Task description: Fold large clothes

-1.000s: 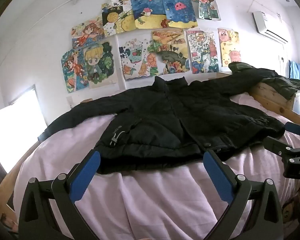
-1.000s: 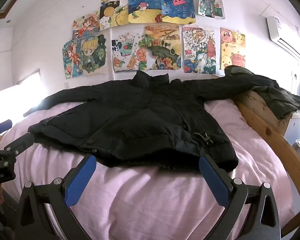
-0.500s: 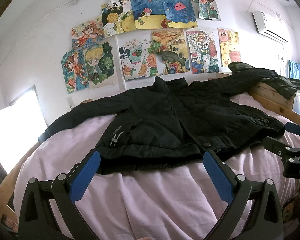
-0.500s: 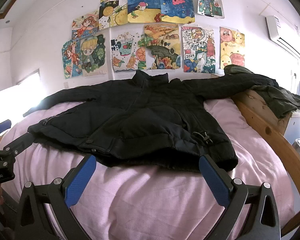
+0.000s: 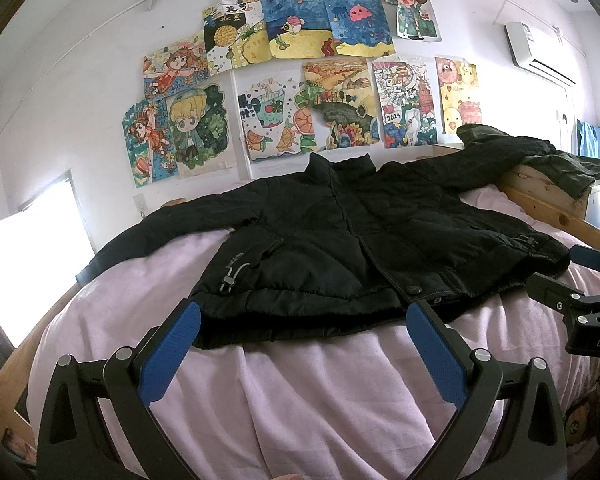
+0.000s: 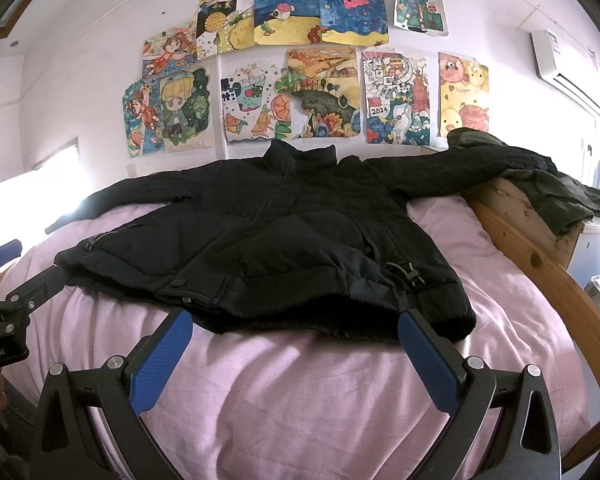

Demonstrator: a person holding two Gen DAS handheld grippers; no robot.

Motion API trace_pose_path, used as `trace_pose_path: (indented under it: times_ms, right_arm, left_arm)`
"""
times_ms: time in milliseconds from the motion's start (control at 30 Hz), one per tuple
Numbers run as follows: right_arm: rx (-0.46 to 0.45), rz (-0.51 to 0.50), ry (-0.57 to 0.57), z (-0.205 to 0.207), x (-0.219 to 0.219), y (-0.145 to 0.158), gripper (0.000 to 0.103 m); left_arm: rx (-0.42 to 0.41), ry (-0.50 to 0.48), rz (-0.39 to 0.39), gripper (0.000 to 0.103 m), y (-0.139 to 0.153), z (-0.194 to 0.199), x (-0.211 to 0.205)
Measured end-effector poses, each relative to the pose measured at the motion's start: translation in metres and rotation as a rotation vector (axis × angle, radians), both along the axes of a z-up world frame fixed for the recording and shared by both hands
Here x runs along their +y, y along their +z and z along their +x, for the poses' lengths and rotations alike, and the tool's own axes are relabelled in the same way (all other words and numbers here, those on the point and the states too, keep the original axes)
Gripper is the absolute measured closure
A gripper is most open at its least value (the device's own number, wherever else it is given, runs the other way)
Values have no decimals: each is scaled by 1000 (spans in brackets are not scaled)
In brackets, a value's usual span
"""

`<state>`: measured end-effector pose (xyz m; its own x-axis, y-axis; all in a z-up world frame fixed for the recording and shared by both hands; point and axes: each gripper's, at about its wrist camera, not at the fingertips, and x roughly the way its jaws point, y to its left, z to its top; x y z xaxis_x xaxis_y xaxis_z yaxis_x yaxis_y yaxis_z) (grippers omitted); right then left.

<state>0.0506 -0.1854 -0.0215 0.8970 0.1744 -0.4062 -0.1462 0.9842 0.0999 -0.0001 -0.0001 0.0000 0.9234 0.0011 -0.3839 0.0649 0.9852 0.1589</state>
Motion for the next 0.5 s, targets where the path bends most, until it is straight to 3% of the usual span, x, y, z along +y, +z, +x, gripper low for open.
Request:
trace_pose_path:
  times_ms: [500]
  right_arm:
    - [2,1,0,0,-1,0,0]
  left_arm:
    - [-1,0,1,2,0,0,0]
